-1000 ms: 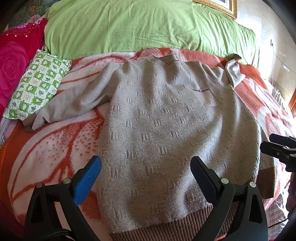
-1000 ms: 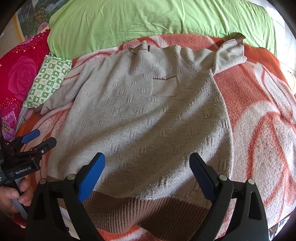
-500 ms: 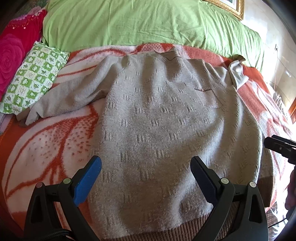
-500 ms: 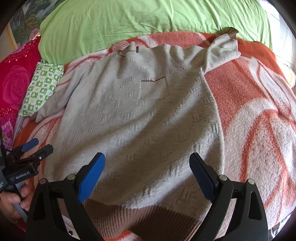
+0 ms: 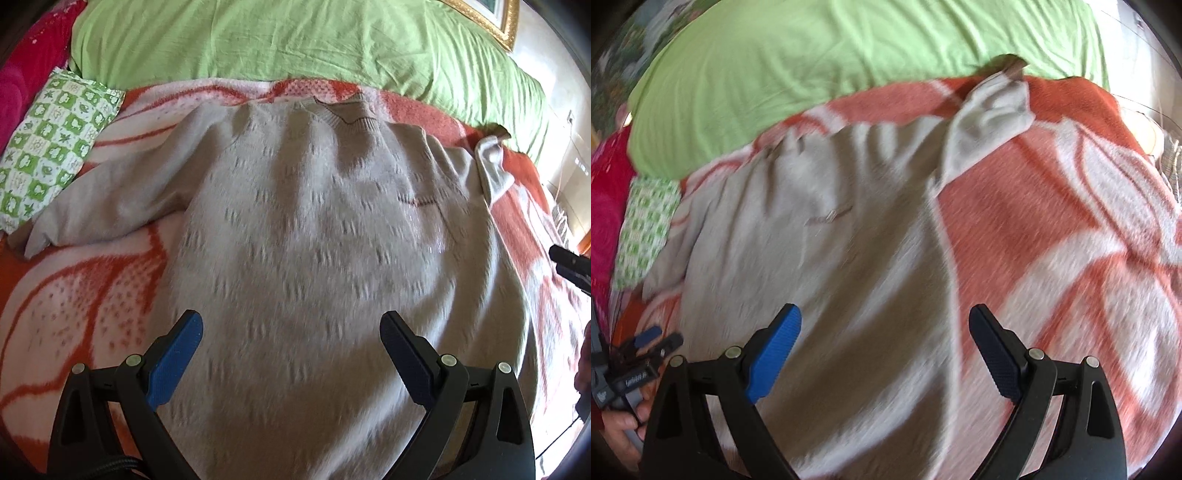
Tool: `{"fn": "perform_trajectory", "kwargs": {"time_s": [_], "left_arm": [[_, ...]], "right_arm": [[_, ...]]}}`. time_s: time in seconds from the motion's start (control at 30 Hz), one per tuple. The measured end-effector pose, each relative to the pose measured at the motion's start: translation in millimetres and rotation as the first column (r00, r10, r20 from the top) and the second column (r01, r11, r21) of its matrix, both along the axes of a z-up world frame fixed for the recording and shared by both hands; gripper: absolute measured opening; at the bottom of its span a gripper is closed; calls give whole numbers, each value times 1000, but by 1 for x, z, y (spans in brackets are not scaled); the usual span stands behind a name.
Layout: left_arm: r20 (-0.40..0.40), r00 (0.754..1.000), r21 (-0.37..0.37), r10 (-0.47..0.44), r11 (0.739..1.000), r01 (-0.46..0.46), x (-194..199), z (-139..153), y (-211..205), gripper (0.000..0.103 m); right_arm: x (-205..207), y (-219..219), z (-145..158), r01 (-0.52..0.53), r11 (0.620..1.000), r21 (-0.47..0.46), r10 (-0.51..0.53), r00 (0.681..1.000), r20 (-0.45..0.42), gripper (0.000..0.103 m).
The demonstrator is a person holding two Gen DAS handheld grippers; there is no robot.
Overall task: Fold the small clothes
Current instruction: 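Grasp the brown sleeve cuff with the right gripper and lift it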
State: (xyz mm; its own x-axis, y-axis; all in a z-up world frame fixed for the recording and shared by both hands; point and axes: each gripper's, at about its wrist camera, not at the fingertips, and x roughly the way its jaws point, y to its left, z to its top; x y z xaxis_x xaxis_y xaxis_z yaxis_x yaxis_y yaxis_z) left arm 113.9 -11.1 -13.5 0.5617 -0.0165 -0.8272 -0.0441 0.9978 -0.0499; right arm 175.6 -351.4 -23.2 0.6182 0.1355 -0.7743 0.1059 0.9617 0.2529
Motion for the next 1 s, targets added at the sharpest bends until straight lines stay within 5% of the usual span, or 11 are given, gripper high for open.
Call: {"fn": "perform_trajectory", "kwargs": {"time_s": [0.4, 0.87, 0.97, 1.0], "left_arm": [[29, 997, -88, 76, 993, -73, 102, 11, -3, 97], [-25, 985, -71, 168, 983, -169, 170, -30, -6, 97], [-31, 984, -56, 174, 983, -175, 170, -35, -7, 97], [-38, 983, -56, 178, 982, -180, 171, -38, -6, 97]], "right_arm": [[132, -128, 16, 237, 968, 82, -245, 964, 107, 85], [296, -224, 13, 437, 886, 154, -453, 886, 95, 75], [320, -236, 7, 464, 868, 179, -482, 873, 77, 68], [327, -239, 4, 461, 866, 193, -482, 872, 81, 54]]}}
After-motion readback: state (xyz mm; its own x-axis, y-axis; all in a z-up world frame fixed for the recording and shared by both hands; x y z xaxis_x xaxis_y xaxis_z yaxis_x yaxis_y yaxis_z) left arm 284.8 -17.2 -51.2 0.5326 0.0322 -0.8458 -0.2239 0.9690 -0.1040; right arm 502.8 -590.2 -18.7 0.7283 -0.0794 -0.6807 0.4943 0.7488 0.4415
